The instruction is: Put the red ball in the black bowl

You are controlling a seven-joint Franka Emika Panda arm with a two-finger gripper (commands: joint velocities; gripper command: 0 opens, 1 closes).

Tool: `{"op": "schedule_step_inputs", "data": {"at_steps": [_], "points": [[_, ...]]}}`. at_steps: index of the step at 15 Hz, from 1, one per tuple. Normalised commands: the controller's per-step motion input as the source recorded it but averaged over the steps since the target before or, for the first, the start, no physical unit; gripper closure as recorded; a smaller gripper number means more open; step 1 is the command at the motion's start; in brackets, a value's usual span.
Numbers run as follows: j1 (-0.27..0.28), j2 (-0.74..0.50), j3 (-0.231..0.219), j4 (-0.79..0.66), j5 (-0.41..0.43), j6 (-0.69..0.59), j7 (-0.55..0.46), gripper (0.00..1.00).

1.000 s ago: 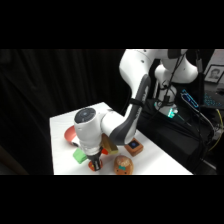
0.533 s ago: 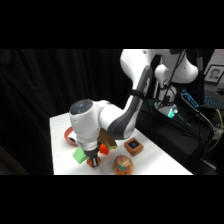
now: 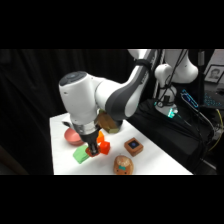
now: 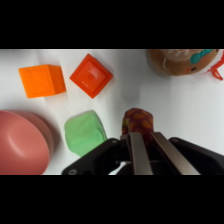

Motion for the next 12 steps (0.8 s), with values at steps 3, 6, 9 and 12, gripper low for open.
{"op": "schedule_step_inputs", "data": {"at_steps": [3, 6, 9, 12], "points": [[-0.133, -0.52, 0.088, -0.42, -0.024, -0.06, -0.12, 0.98], [-0.145, -0.55, 0.066, -0.56, -0.043, 0.07, -0.1, 0.98], [-0.162, -0.59, 0.048, -0.66, -0.052, 0.16, -0.1, 0.98], [-0.184, -0.51, 0.027, -0.58, -0.044, 0.19, -0.13, 0.98]]}}
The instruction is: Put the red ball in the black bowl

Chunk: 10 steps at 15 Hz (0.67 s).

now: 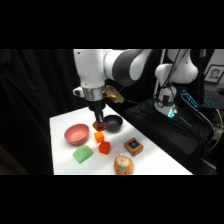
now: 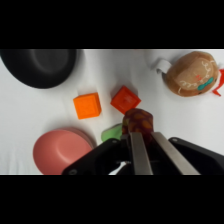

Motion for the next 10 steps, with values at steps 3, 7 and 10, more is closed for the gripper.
{"op": "schedule_step_inputs", "data": {"at_steps": [3, 7, 10], "points": [[-0.199, -0.42, 0.001, -0.51, -0.002, 0.29, -0.16, 0.97], [-0.194, -0.36, -0.038, -0.47, 0.073, 0.3, -0.18, 0.97], [-0.154, -0.32, -0.055, -0.39, 0.093, 0.26, -0.16, 0.97]]}}
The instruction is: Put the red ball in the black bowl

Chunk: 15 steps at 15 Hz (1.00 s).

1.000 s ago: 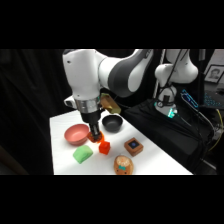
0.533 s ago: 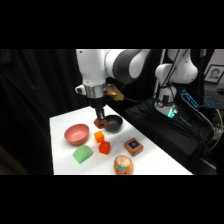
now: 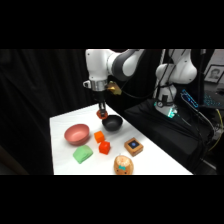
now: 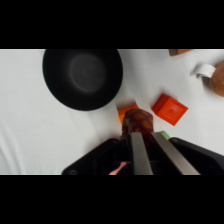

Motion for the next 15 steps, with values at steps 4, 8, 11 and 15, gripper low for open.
{"op": "schedule_step_inputs", "data": {"at_steps": [4, 8, 11, 15], "points": [[-0.106, -0.28, -0.046, -0.32, 0.098, 0.22, -0.13, 0.97], [-0.081, -0.21, -0.046, -0.29, 0.094, 0.22, -0.12, 0.97], [-0.062, -0.21, -0.04, -0.3, 0.129, 0.22, -0.13, 0.97], [-0.046, -0.14, -0.039, -0.28, 0.106, 0.29, -0.11, 0.98]]}}
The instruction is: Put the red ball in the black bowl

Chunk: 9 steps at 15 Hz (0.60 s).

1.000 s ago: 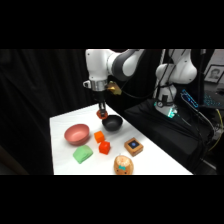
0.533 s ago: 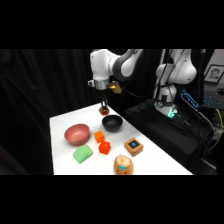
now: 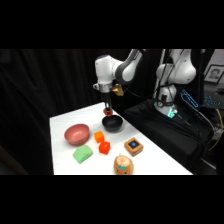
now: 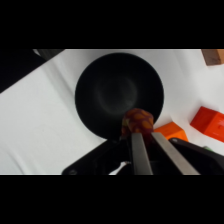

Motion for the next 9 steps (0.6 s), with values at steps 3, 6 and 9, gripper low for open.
{"op": "schedule_step_inputs", "data": {"at_steps": [3, 6, 9], "points": [[-0.034, -0.02, -0.035, -0.23, 0.112, 0.38, -0.12, 0.98], [-0.012, 0.13, -0.023, -0.13, 0.136, 0.45, -0.12, 0.98], [0.014, 0.21, -0.017, -0.02, 0.151, 0.36, -0.1, 0.98]]}}
